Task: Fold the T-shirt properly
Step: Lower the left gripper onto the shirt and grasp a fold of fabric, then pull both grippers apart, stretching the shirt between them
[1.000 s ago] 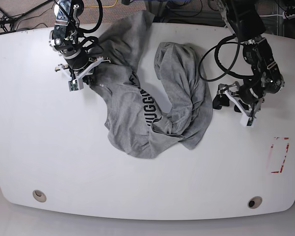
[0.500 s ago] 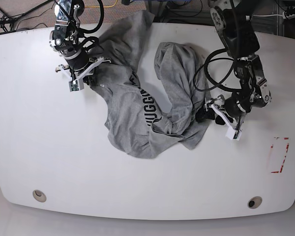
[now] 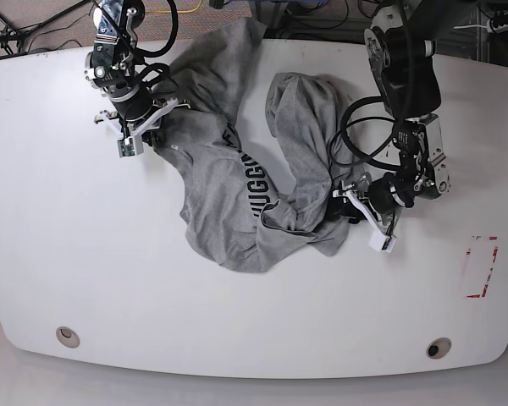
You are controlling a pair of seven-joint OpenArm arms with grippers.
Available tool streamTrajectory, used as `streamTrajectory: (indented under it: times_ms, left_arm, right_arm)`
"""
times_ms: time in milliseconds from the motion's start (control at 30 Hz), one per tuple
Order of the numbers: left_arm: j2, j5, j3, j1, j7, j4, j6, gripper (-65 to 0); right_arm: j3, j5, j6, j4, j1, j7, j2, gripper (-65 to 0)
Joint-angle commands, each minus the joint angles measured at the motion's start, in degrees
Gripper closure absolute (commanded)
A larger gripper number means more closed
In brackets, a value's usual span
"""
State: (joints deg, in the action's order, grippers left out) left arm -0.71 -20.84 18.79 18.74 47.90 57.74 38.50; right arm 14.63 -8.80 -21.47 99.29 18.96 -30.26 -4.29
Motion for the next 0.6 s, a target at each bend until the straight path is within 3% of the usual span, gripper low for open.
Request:
streamTrajectory:
  times_ms: [0,267,567]
  left_arm:
    - [0.3,2.0,-0.2,0.2,0.2,-0.2,-0.7,-21.9]
    - [0.2,2.2,-0.4,0.0,-0.3,0.6,-0.7,-0.3]
    - [-3.3,2.1,-0.2,-2.9,3.9,10.4,-0.6,0.0]
  right_arm:
    - [0.2,-0.8,-0.3,1.2,-0.3,1.2,-0.1,0.0]
    - [0.2,-0.7,-0.2,1.2,-0.3,1.2,-0.1,0.0]
    - [0.6,-0.9,0.1,4.0,1.1,1.1,-0.1,0.0]
